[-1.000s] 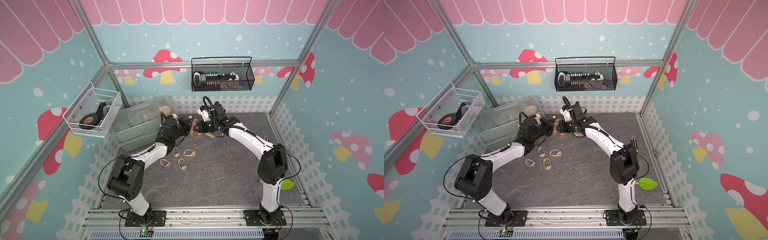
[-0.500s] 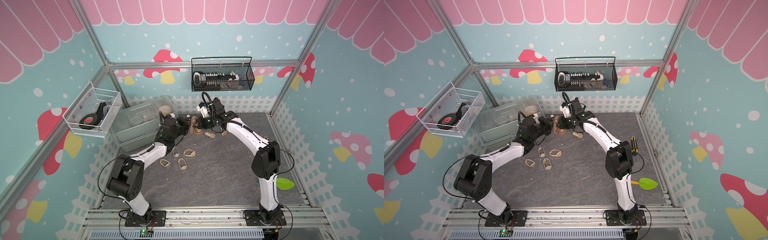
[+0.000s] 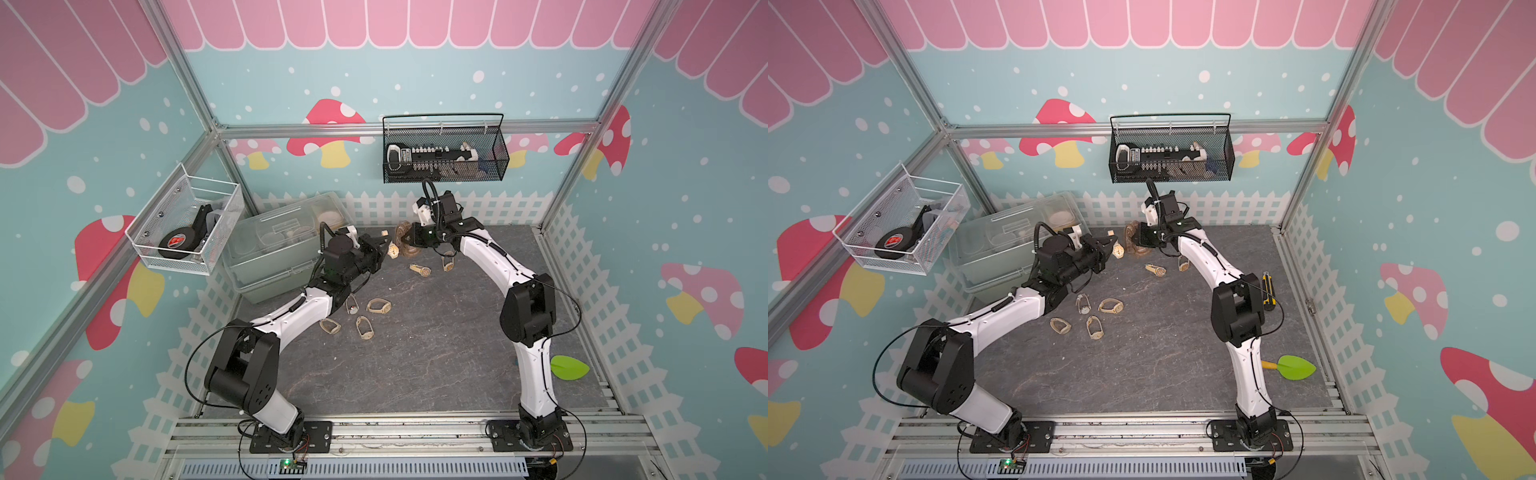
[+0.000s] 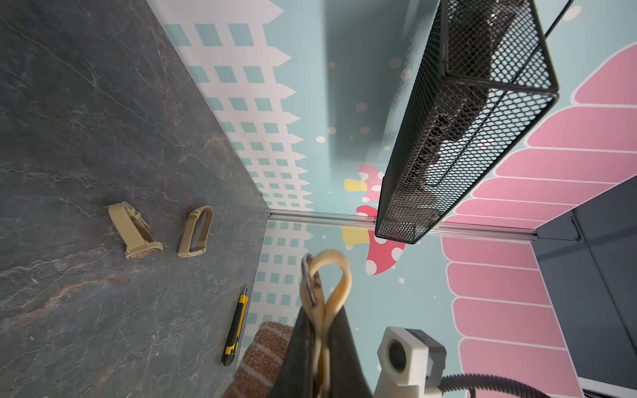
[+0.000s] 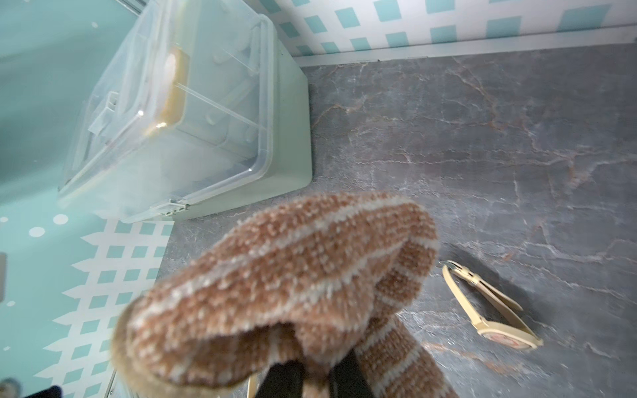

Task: Wipe the watch dial
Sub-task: Wipe the dirt from the watch dial.

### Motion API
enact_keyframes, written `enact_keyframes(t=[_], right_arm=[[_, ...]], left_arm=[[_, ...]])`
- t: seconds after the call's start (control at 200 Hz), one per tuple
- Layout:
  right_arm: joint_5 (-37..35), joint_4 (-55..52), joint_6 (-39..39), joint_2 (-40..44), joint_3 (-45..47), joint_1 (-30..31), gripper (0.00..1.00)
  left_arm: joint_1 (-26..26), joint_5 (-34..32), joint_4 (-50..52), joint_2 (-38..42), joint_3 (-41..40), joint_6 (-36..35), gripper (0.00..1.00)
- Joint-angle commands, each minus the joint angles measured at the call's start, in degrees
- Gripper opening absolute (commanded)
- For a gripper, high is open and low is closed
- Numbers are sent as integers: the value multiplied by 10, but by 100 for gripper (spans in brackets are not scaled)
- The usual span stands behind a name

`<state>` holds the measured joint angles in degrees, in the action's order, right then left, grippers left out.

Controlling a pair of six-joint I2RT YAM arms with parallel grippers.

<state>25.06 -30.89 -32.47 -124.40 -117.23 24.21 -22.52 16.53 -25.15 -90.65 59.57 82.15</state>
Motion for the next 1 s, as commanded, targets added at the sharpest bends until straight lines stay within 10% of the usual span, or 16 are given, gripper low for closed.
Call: enact_keyframes(t=[0.0, 0.48, 0.991], right_arm=[[3, 9, 15, 52, 27, -1, 0], [8, 38, 8, 216, 179, 33, 0], [9, 53, -4, 102, 110, 78, 0]], left_arm=[[6, 8, -2, 13, -14, 0, 0], [12, 1, -30, -13, -12, 8, 0], [5, -13, -83, -13, -15, 73, 0]])
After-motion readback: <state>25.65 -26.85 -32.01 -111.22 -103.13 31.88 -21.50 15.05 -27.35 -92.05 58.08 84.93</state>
